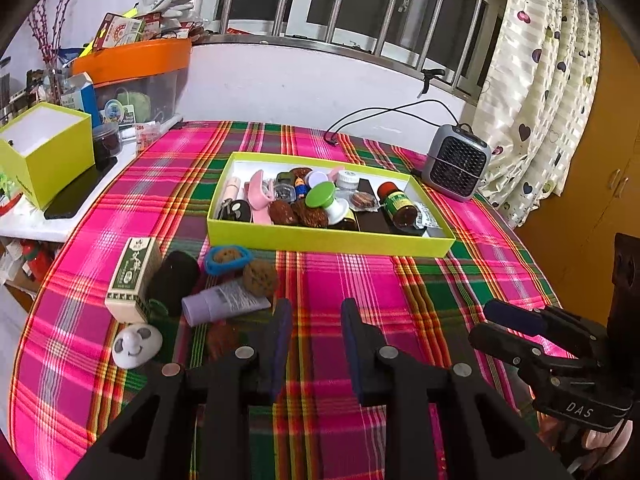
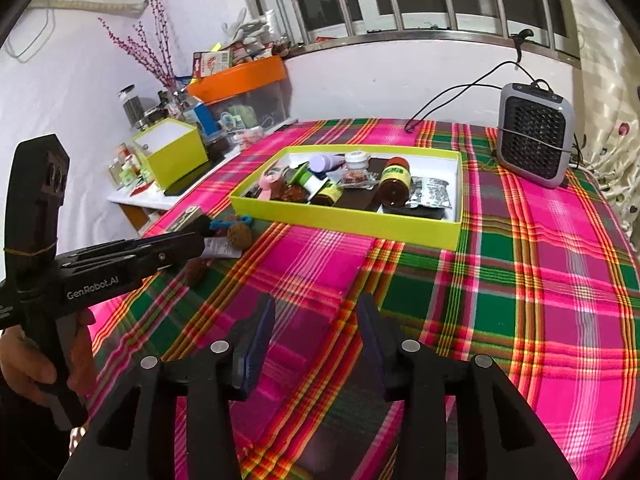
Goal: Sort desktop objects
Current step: 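Withdraw both open grippers back from the box, then move the left gripper toward the lavender tube while the right approaches the brown walnut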
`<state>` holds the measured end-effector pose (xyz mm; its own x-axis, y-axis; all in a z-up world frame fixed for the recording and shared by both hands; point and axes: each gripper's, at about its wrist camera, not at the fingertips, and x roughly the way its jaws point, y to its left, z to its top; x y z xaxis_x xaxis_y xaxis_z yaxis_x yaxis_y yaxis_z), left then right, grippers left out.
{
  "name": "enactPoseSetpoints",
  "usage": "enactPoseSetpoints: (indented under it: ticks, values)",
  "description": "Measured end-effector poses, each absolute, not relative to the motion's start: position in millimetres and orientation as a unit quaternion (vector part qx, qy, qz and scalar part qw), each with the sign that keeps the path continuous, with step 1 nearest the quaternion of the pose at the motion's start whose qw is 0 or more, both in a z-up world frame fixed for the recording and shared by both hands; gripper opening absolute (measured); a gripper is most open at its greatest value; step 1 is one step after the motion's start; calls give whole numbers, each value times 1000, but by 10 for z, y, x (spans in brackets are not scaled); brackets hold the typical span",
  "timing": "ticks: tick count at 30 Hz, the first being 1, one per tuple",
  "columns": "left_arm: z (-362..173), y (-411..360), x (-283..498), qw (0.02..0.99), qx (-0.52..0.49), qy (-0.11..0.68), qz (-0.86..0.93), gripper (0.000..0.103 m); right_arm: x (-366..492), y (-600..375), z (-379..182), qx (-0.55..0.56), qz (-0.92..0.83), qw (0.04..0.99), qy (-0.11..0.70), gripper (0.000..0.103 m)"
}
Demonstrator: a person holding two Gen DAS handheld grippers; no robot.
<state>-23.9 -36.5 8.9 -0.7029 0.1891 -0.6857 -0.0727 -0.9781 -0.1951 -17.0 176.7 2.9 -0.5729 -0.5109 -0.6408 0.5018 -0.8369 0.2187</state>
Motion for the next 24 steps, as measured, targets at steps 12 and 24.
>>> enactPoseSetpoints:
  ticks: [12,24]
  values:
    - [21,-395,-109,66,-388,-84,916,25,-82,1790,6,373,-881,293,-4,45]
    - [-8,-468,-89,61,-390,-88,915,25,-78,1732,-9,381,-874,303,5,45]
